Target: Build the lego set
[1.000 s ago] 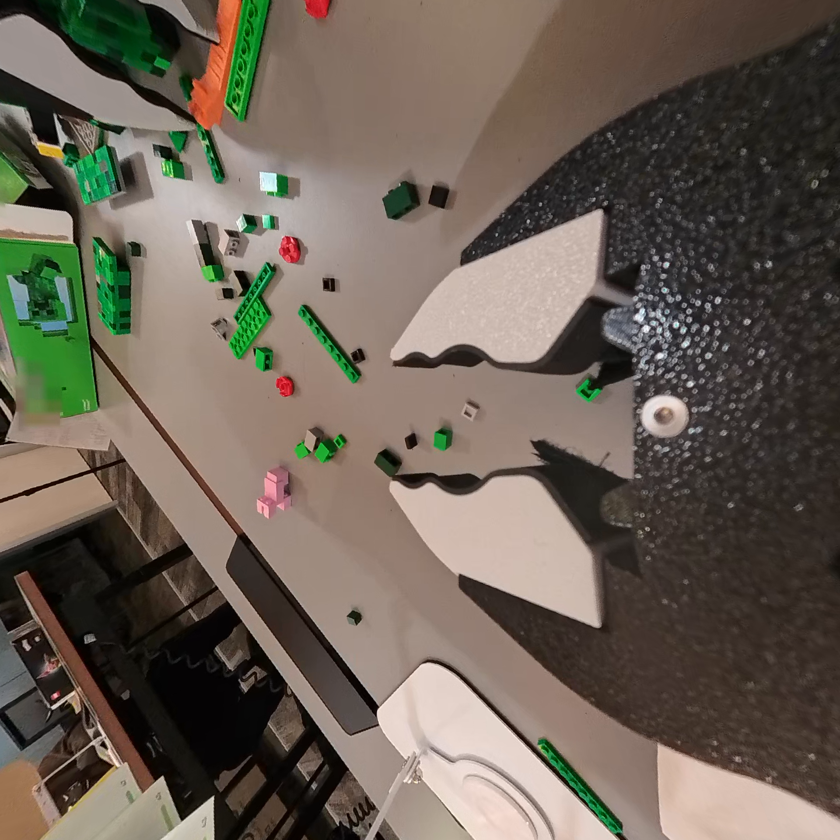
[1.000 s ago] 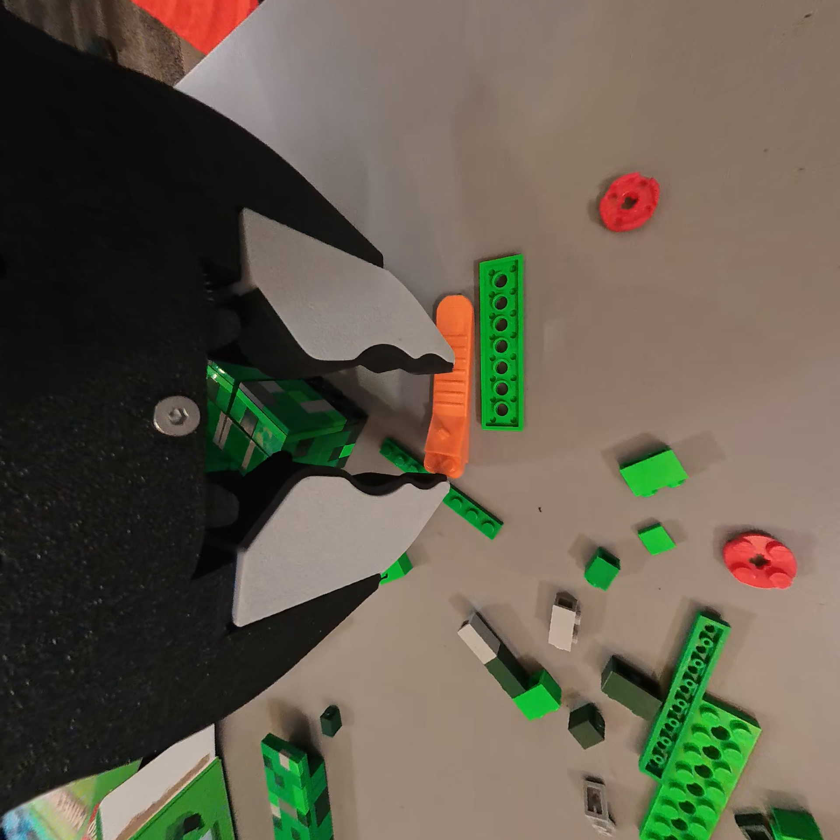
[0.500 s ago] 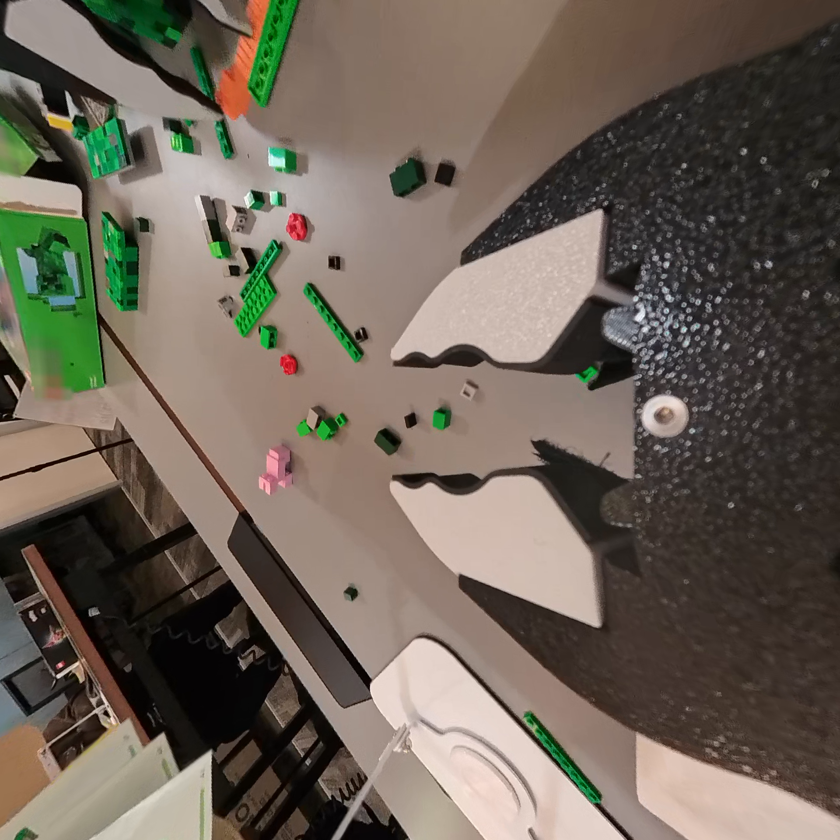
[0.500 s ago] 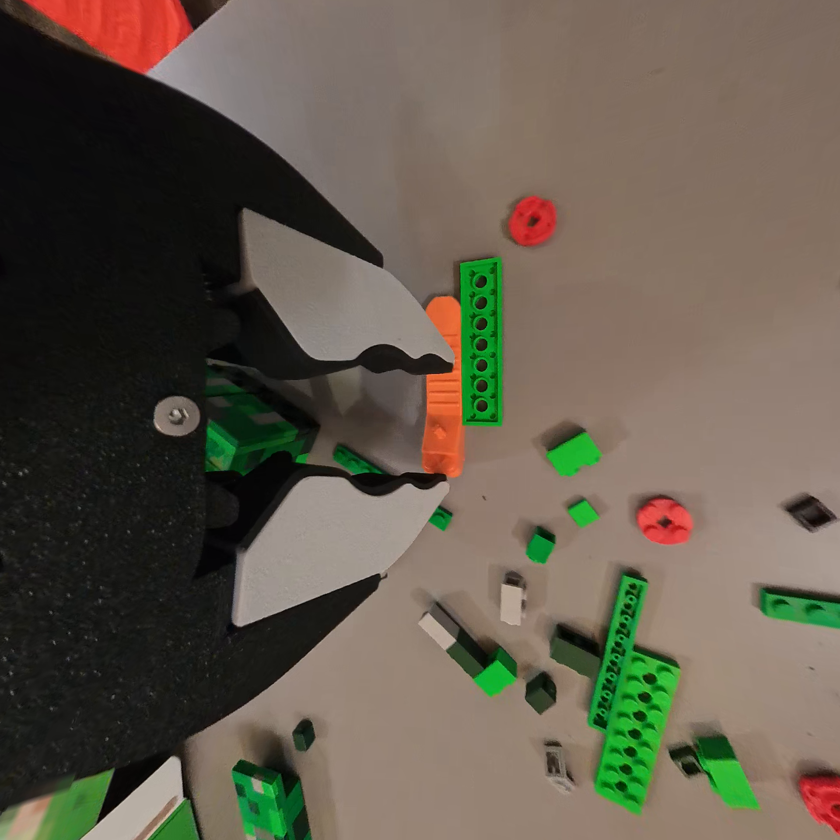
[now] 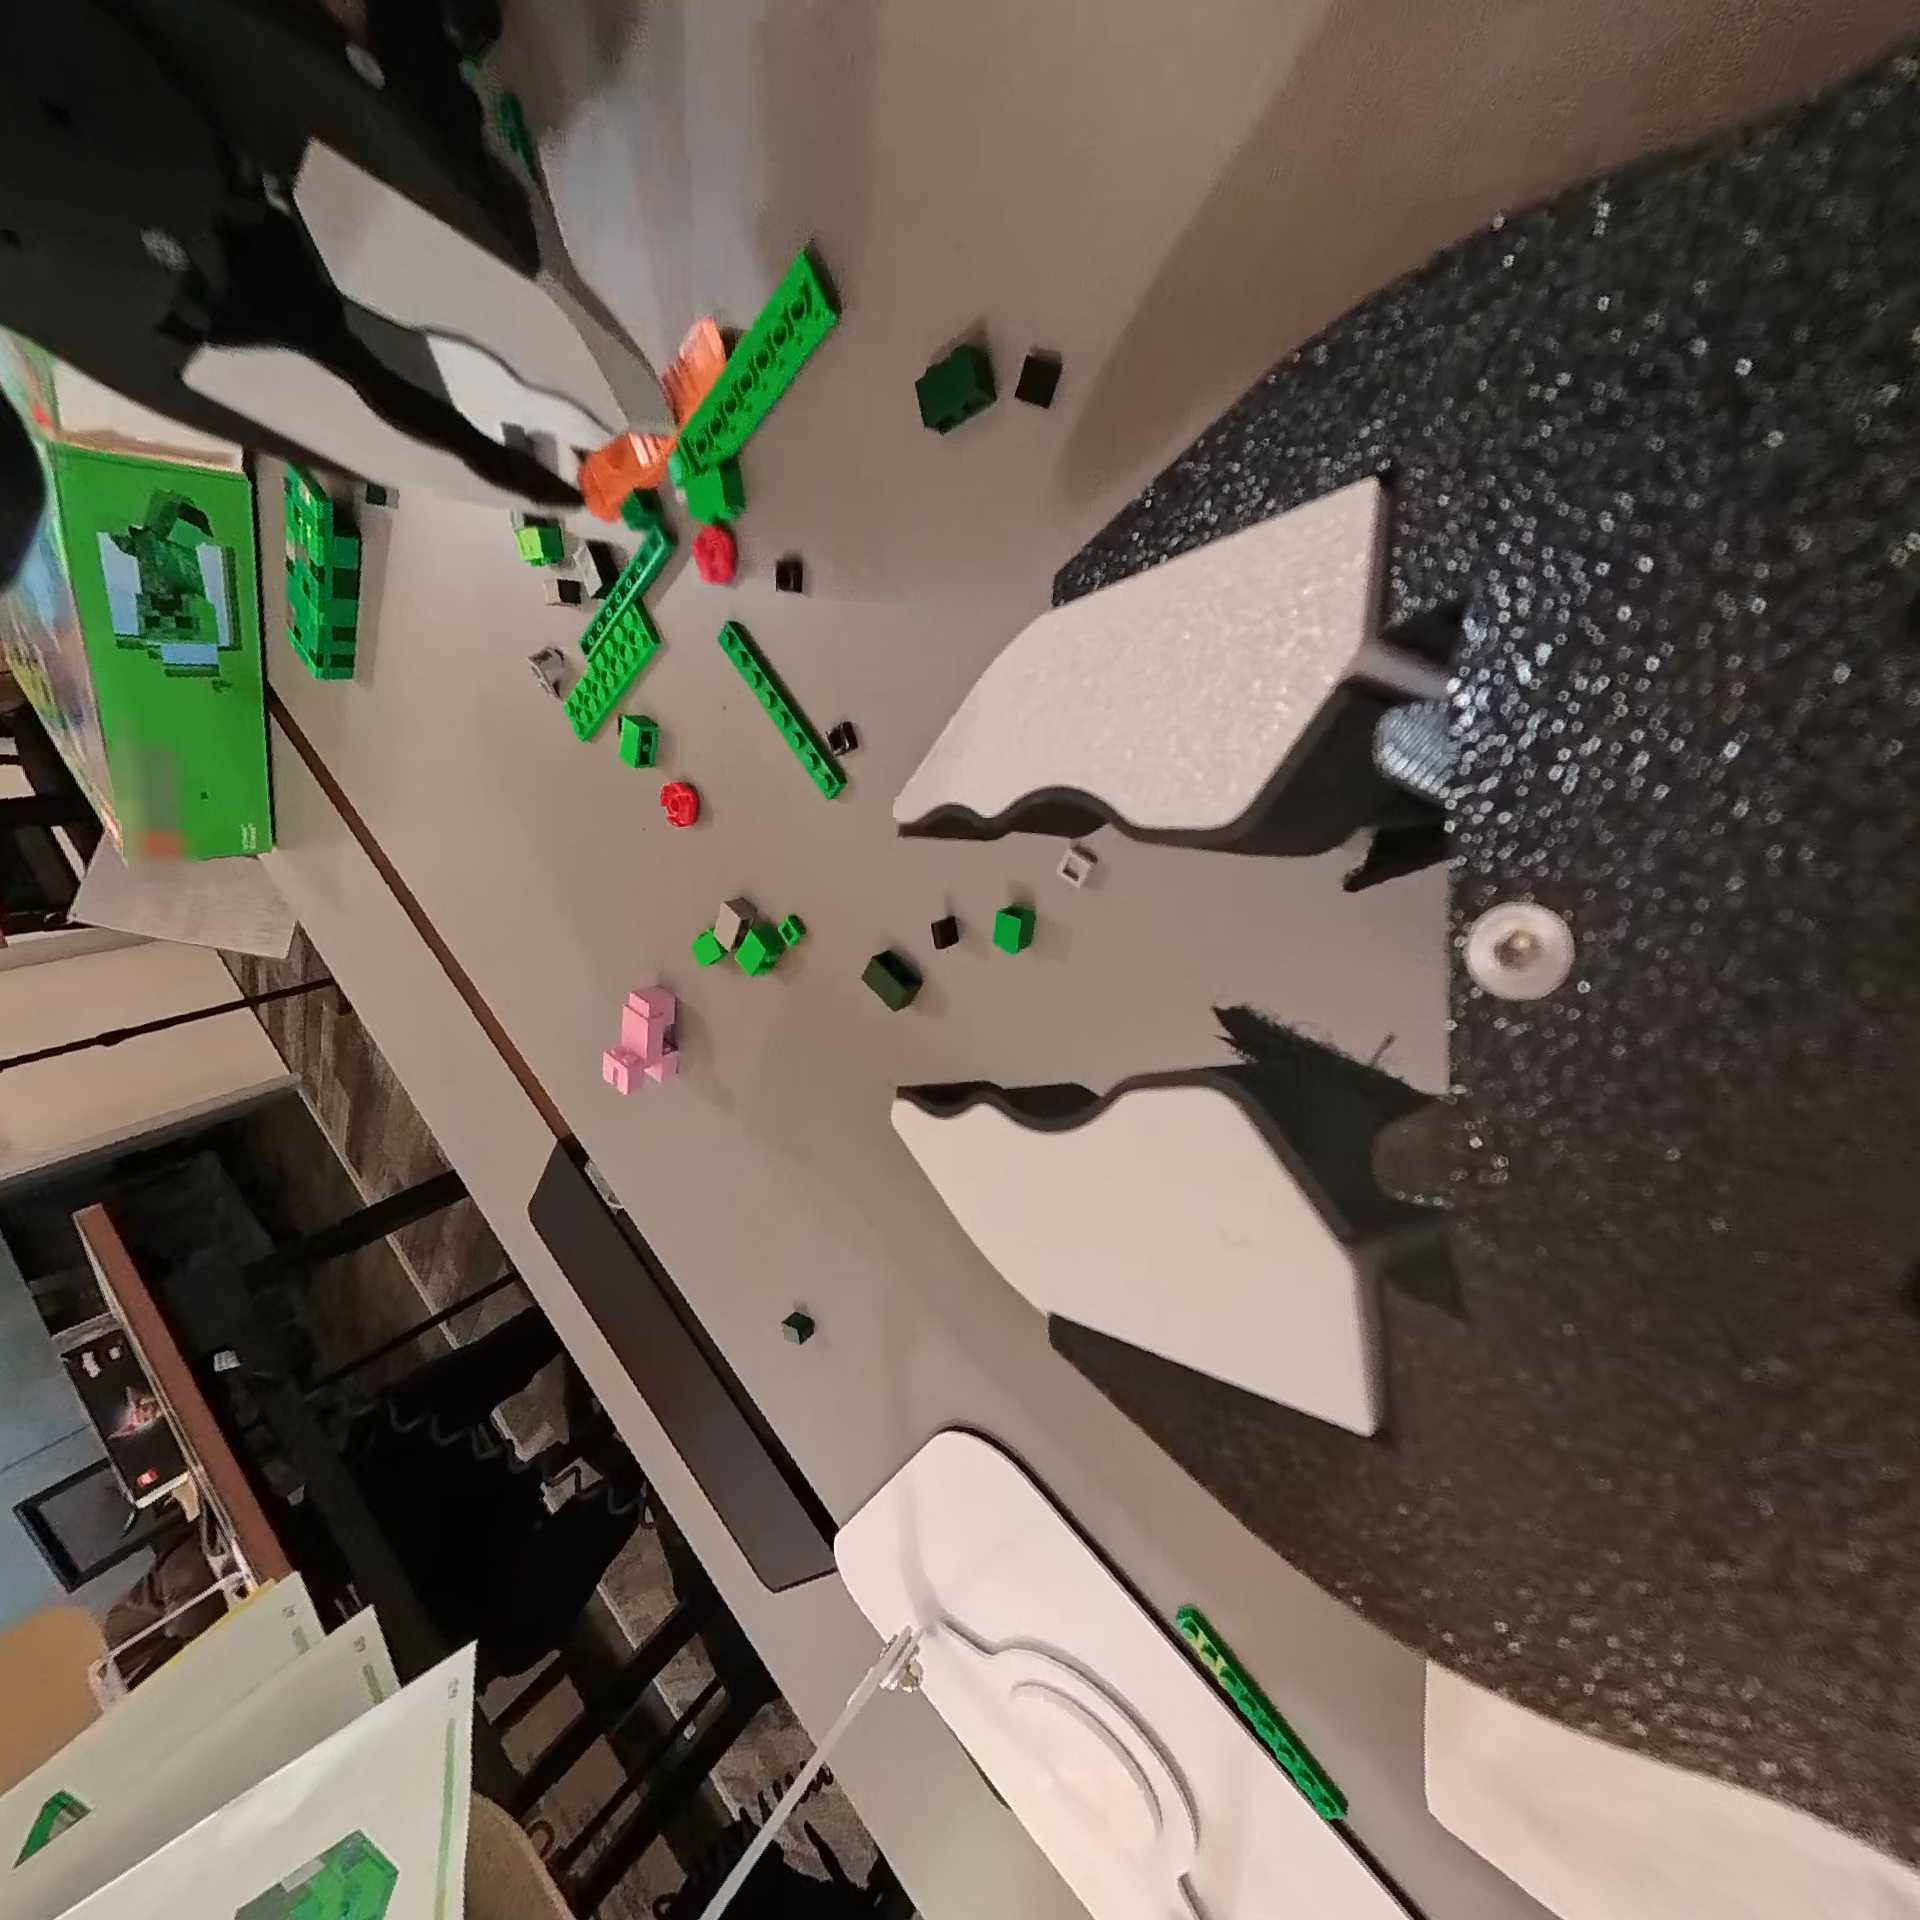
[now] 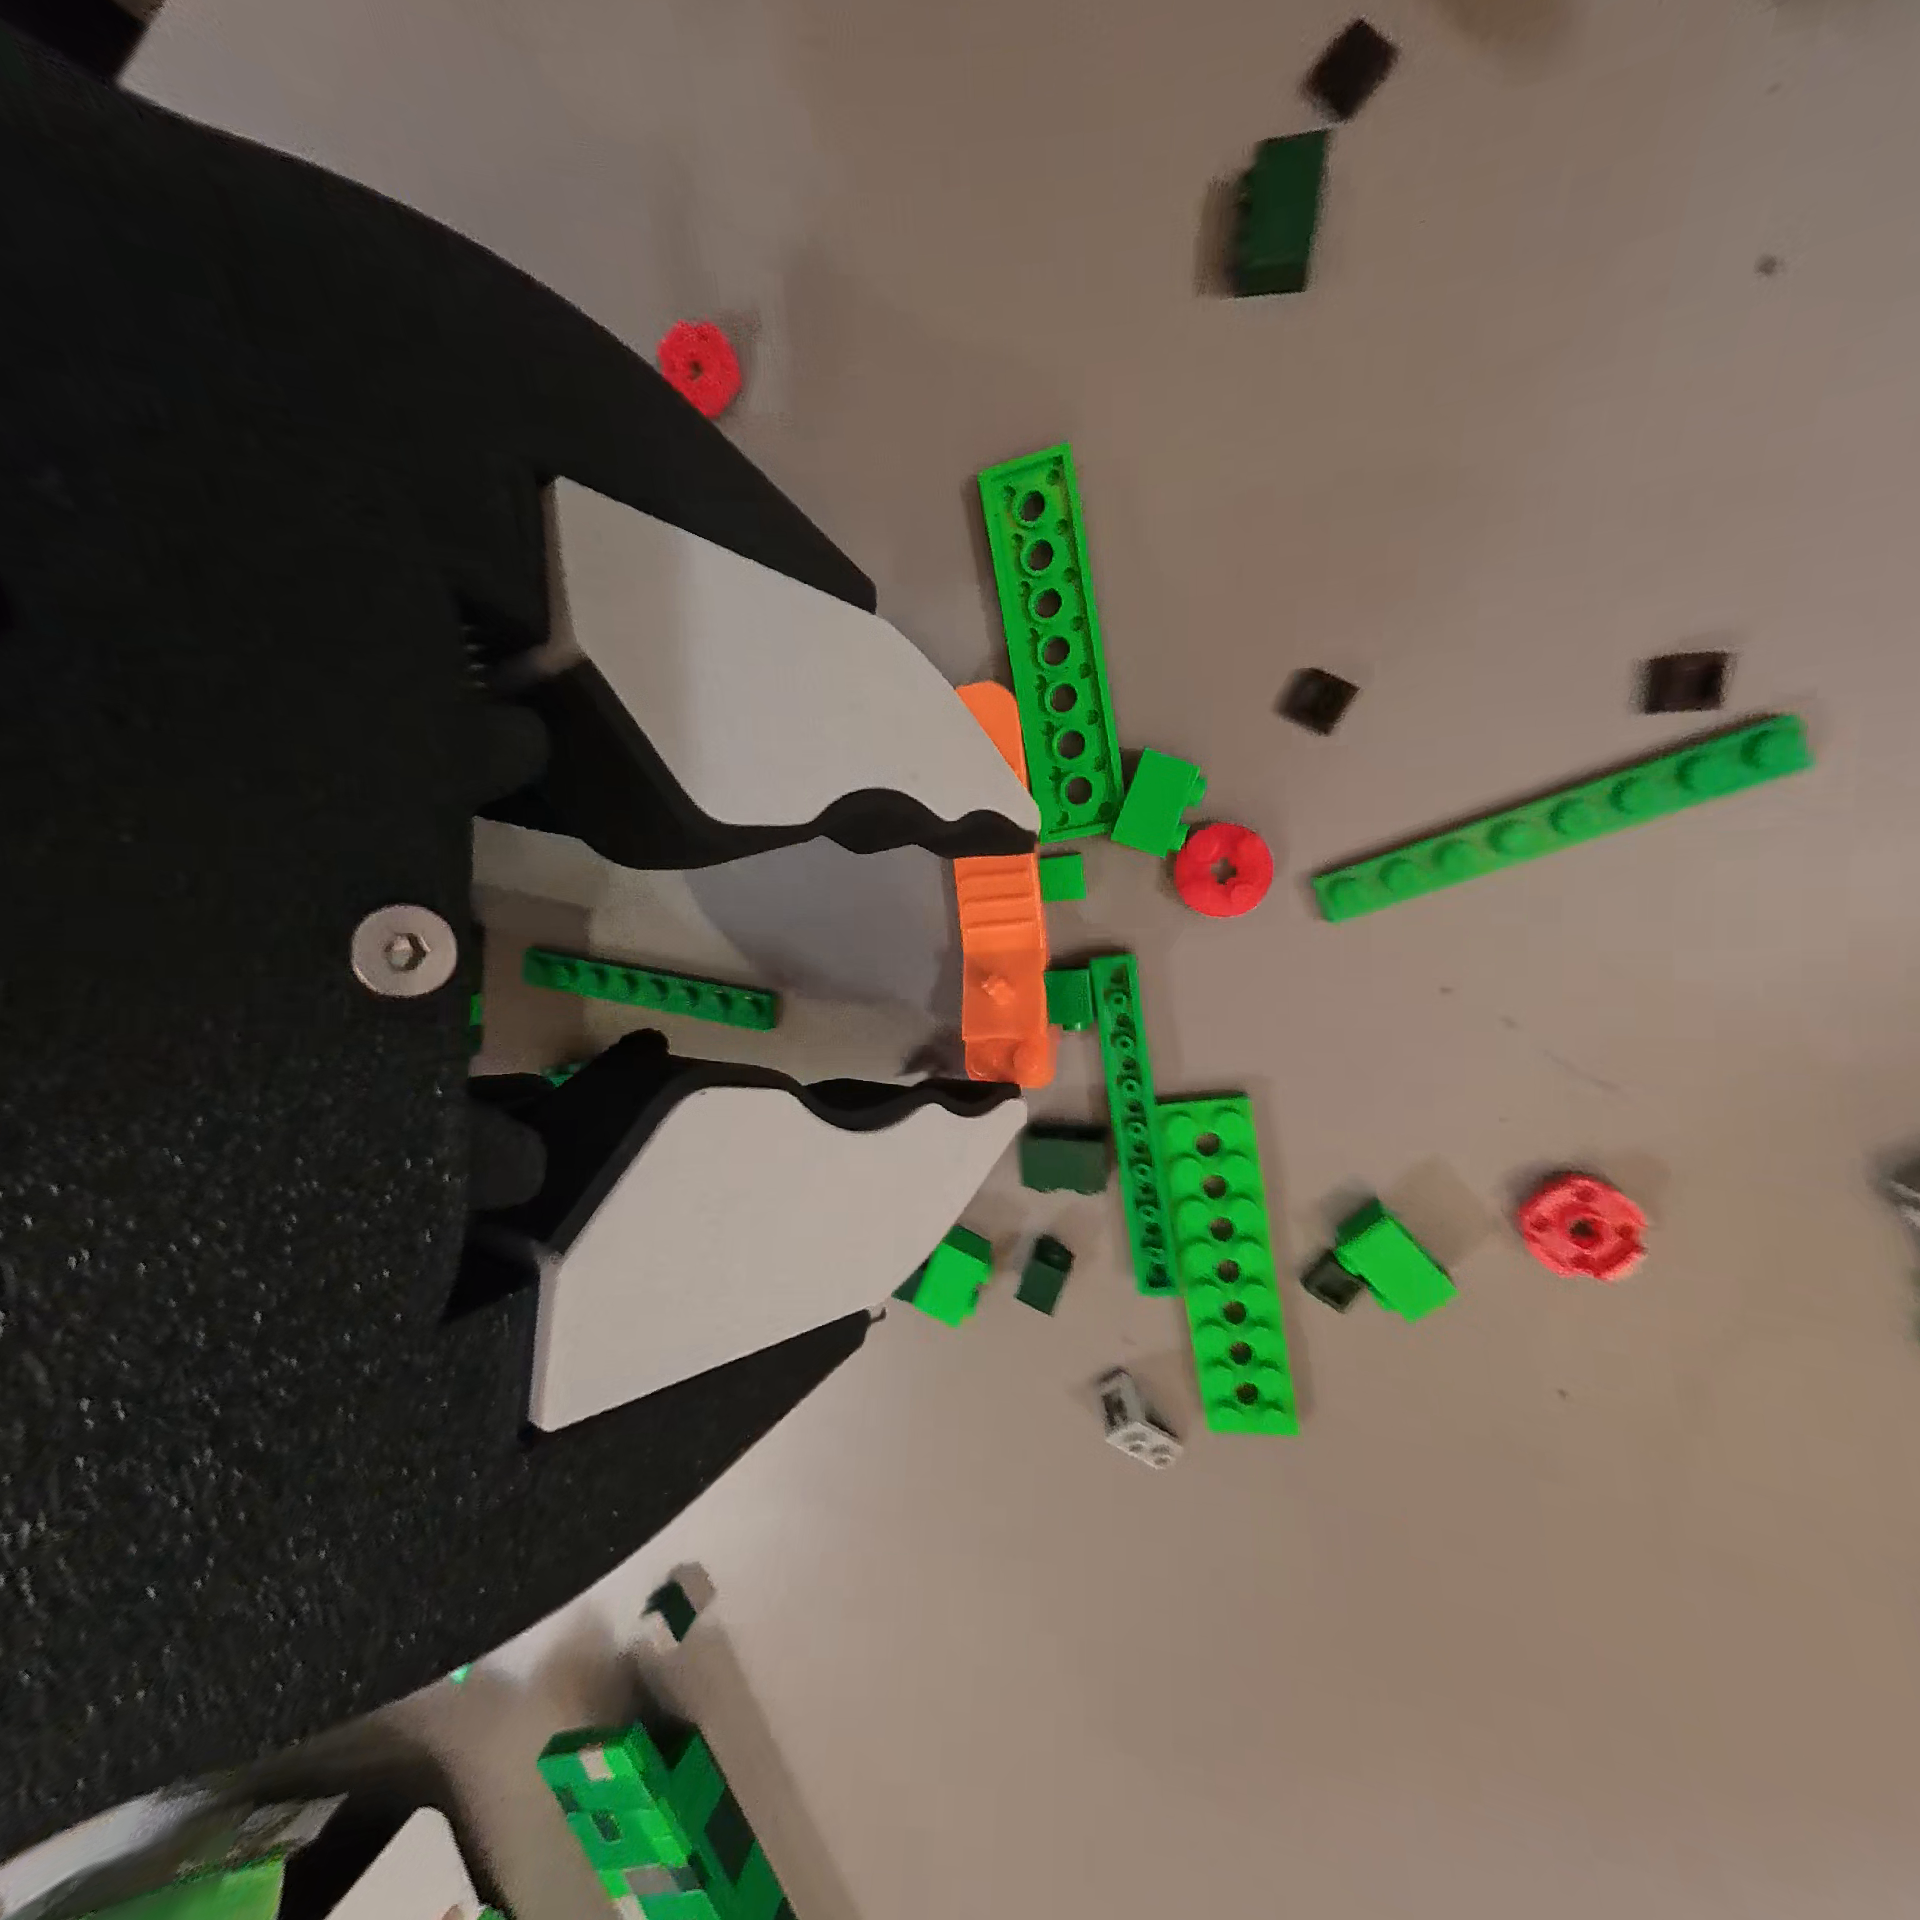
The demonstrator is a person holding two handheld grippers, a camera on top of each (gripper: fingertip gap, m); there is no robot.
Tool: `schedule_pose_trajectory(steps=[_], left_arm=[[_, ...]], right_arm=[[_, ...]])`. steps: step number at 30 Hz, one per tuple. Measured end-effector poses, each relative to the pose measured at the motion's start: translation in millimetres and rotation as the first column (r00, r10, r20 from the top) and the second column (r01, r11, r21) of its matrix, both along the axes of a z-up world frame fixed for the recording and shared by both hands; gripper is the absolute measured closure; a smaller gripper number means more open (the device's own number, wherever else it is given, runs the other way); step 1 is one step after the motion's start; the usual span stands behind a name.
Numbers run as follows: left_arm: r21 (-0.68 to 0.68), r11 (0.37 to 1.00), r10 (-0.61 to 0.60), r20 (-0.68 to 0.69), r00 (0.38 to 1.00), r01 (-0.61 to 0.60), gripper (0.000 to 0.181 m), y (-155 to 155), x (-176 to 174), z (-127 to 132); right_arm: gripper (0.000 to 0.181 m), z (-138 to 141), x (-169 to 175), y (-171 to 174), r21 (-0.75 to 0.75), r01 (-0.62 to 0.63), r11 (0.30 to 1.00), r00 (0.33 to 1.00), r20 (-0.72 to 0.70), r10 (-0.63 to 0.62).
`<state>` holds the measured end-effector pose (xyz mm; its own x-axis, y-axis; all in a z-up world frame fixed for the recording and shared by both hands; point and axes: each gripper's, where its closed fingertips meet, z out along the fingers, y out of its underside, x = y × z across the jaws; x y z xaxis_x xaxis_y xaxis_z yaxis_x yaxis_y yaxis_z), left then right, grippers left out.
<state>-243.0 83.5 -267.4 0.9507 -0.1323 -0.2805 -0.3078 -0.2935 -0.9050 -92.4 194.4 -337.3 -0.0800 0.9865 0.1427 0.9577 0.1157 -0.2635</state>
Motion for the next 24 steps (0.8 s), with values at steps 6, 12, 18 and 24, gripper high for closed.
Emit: schedule_pose_trajectory(steps=[6, 12, 18, 24], left_arm=[[-0.006, 1.000, -0.002, 0.011, 1.000, 0.002, 0.136, 0, 0, -2], [0.007, 1.000, -0.009, 0.014, 1.000, 0.009, 0.136, -1, 2, 2], [-0.001, 1.000, -0.010, 0.005, 1.000, 0.010, 0.136, 0, 3, 0], [-0.002, 1.000, -0.012, 0.005, 1.000, 0.012, 0.136, 0, 3, -1]], right_arm=[[0.141, 0, -4, 2, 0.004, -0.039, 0.999, 0.999, 0.032, 0.038], [0.141, 0, 32, -2, 0.006, -0.060, 0.998, 0.995, 0.085, 0.059], [0.141, 0, 67, -10, 0.012, -0.051, 0.999, 0.991, 0.127, 0.049], [0.141, 0, 98, -28, 0.021, -0.038, 0.999, 0.988, 0.153, 0.035]])
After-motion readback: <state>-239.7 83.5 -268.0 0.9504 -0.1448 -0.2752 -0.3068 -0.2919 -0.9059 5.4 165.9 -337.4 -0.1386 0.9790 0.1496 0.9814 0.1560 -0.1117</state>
